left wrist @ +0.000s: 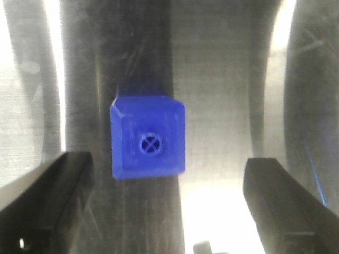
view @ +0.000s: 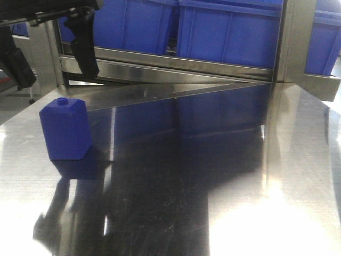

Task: Pick and sort blue part to right shelf
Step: 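Lower the left gripper around the blue part and close it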

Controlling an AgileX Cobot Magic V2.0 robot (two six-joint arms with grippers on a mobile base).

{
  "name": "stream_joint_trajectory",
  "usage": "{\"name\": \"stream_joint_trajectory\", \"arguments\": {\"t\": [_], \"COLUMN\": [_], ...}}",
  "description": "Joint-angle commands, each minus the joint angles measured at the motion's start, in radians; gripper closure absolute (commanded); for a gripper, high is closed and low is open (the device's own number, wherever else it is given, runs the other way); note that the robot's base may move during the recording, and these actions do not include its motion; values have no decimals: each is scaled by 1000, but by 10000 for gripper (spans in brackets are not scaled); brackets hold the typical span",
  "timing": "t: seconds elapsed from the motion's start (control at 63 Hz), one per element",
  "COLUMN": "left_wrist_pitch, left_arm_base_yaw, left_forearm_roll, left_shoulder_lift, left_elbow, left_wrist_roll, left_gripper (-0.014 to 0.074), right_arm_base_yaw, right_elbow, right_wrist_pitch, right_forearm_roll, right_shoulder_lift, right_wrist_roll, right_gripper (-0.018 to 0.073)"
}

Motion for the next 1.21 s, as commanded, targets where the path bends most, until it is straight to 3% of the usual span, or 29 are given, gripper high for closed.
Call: {"name": "stream_joint_trajectory", "arguments": {"t": [0.0,0.286,0.508,1.19], "left_wrist_pitch": [-3,37,41,37], "left_arm_base_yaw": [-12,-30,-57,-38], "left_forearm_roll": [25,98,98,118], "left_shoulder_lift": [-16,54,88,153], "left_elbow": [-55,-82,-100,-82], "left_wrist_roll": [-47,-106,-106,-106], "left_gripper": [-12,-12,-12,-10], "right_arm_base_yaw": [-7,-7,-7,-7], "right_elbow": [-30,-30,-30,-30], "right_wrist_pitch": [-94,-94,-94,-94], "right_forearm_roll": [-6,-6,-6,-6], "right_shoulder_lift": [5,5,5,5], "right_wrist_roll": [-6,-6,-6,-6], "right_gripper": [278,278,278,278]}}
